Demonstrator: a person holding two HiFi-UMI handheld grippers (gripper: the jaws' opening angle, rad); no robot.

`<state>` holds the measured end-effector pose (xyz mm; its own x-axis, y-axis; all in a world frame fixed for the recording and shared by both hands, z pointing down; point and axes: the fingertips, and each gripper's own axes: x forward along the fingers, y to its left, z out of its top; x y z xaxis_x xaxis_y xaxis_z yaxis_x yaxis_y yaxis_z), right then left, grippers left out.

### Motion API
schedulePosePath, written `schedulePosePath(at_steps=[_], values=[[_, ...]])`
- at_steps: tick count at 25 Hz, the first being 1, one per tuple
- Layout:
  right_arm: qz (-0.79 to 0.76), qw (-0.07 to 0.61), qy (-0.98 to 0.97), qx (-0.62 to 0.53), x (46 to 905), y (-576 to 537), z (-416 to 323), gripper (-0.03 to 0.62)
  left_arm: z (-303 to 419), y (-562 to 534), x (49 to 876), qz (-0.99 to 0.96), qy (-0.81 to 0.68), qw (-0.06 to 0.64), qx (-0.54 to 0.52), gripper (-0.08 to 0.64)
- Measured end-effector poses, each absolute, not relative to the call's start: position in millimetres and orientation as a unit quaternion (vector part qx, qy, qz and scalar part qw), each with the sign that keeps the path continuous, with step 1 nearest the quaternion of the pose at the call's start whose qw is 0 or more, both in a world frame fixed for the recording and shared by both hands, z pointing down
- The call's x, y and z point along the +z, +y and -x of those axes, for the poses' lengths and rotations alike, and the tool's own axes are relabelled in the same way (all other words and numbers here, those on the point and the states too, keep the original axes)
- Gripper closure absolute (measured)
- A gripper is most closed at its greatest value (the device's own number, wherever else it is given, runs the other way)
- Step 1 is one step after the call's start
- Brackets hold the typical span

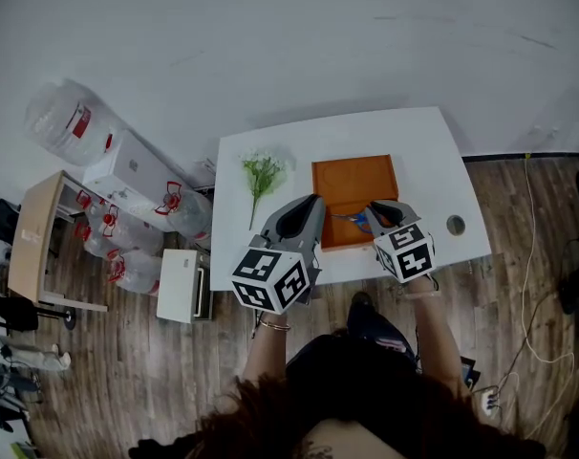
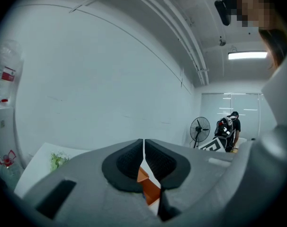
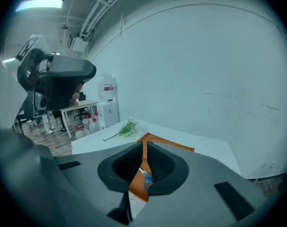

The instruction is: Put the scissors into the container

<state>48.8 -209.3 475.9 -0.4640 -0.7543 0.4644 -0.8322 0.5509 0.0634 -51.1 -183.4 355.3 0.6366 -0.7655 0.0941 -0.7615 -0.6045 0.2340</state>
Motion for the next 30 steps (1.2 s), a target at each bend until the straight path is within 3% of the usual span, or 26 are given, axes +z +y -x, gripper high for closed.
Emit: schedulePosePath(at_steps=[8,30], values=[[-0.501,0.147,-0.849,0.080,431,-182,-54,0.581,56,-160,349,-0.896,-0.426,0.121,-0.017,0.535],[-0.543,0.076,-0.836,0.011,367,-103,-63,0.594,65,-100,348,-0.901,-0.420,0.108,-0.012,0.534]])
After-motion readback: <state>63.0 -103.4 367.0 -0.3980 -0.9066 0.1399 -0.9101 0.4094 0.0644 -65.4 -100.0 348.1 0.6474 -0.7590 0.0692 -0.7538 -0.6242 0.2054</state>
